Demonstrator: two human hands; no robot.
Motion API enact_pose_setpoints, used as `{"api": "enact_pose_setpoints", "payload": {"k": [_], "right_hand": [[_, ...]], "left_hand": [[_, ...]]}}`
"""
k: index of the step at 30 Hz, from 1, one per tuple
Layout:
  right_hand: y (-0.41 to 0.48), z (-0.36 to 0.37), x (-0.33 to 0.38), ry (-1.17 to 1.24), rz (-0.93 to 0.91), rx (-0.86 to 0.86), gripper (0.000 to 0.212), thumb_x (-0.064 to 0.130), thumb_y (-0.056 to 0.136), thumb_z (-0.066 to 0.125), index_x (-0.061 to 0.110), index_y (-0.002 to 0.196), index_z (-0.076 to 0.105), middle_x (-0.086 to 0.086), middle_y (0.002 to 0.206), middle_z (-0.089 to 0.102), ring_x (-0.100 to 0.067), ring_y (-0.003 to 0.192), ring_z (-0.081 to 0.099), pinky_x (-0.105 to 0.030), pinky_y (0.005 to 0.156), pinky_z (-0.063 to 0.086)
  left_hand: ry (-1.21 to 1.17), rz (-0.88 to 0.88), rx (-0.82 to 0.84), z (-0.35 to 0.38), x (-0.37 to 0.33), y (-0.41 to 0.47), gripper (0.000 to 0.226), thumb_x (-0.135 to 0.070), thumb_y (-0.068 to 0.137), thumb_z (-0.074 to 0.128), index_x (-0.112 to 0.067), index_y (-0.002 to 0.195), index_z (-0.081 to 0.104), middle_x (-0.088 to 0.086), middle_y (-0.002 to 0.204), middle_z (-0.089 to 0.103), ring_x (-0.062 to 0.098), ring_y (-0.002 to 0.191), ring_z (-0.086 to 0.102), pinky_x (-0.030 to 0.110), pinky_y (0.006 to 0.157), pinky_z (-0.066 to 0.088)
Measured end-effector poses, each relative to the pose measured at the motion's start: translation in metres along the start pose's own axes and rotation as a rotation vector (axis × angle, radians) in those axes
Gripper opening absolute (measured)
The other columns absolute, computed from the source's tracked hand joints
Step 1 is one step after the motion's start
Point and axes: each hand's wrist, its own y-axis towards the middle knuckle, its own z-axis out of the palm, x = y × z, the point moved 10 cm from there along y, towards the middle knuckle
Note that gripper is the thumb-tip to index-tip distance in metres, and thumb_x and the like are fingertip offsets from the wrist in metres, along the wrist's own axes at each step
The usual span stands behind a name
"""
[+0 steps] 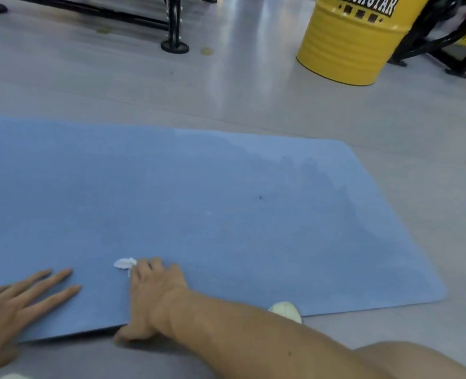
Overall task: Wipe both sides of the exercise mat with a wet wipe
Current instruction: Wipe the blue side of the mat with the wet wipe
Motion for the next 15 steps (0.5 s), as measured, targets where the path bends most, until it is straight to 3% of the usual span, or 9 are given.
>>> {"api": "enact_pose_setpoints", "payload": {"k": [2, 5, 8, 11, 12, 15], "right_hand": [[-0.006, -0.008, -0.023, 0.029, -0.064, 0.007, 0.123, 0.089, 0.072, 0.055, 0.008, 0.156, 0.019, -0.008, 0.155, 0.026, -0.028, 0.143, 0.023, -0.055, 0.109, 0.035], [-0.005, -0.013, -0.079, 0.080, -0.014, -0.014, 0.112, 0.084, 0.082, 0.048, 0.012, 0.160, 0.012, -0.003, 0.165, 0.015, -0.023, 0.153, 0.010, -0.054, 0.118, 0.025], [-0.004, -0.012, -0.144, 0.028, 0.085, -0.017, 0.098, 0.073, 0.093, 0.043, 0.013, 0.162, 0.006, -0.001, 0.169, 0.003, -0.022, 0.156, 0.000, -0.051, 0.122, 0.020], [-0.008, -0.012, -0.203, 0.014, 0.179, -0.039, 0.092, 0.068, 0.096, 0.041, 0.014, 0.162, 0.006, -0.001, 0.170, 0.001, -0.022, 0.156, 0.000, -0.050, 0.122, 0.020], [-0.011, -0.012, -0.222, 0.028, 0.214, -0.048, 0.091, 0.067, 0.097, 0.041, 0.014, 0.162, 0.006, -0.001, 0.170, 0.002, -0.022, 0.156, 0.001, -0.049, 0.122, 0.021], [-0.026, -0.010, -0.282, 0.074, 0.314, -0.069, 0.087, 0.065, 0.099, 0.038, 0.014, 0.162, 0.007, -0.001, 0.169, 0.003, -0.021, 0.156, 0.002, -0.047, 0.122, 0.022]], "left_hand": [[-0.149, -0.031, 0.011, -0.051, -0.027, -0.010, 0.106, -0.069, 0.070, 0.066, -0.042, 0.161, 0.019, -0.011, 0.170, 0.013, 0.014, 0.154, 0.022, 0.044, 0.111, 0.039], [-0.270, 0.100, -0.171, -0.167, -0.113, -0.013, 0.082, -0.067, 0.082, 0.048, -0.047, 0.158, 0.025, -0.020, 0.168, 0.016, 0.006, 0.151, 0.023, 0.048, 0.108, 0.037], [-0.248, 0.119, -0.248, -0.223, -0.161, 0.020, 0.068, -0.079, 0.094, 0.017, -0.055, 0.157, 0.006, -0.023, 0.168, 0.004, 0.001, 0.153, -0.002, 0.037, 0.120, 0.004], [-0.225, 0.129, -0.203, -0.249, -0.209, 0.066, 0.090, -0.088, 0.068, -0.026, -0.058, 0.151, -0.014, -0.022, 0.159, -0.030, 0.005, 0.150, -0.026, 0.032, 0.121, -0.013], [-0.237, 0.128, -0.215, -0.260, -0.224, 0.080, 0.096, -0.088, 0.062, -0.030, -0.055, 0.151, -0.016, -0.023, 0.156, -0.035, 0.007, 0.149, -0.028, 0.034, 0.122, -0.015], [-0.265, 0.152, -0.285, -0.292, -0.266, 0.116, 0.094, -0.078, 0.069, -0.017, -0.044, 0.157, -0.015, -0.019, 0.159, -0.032, 0.011, 0.152, -0.025, 0.039, 0.123, -0.013]]}}
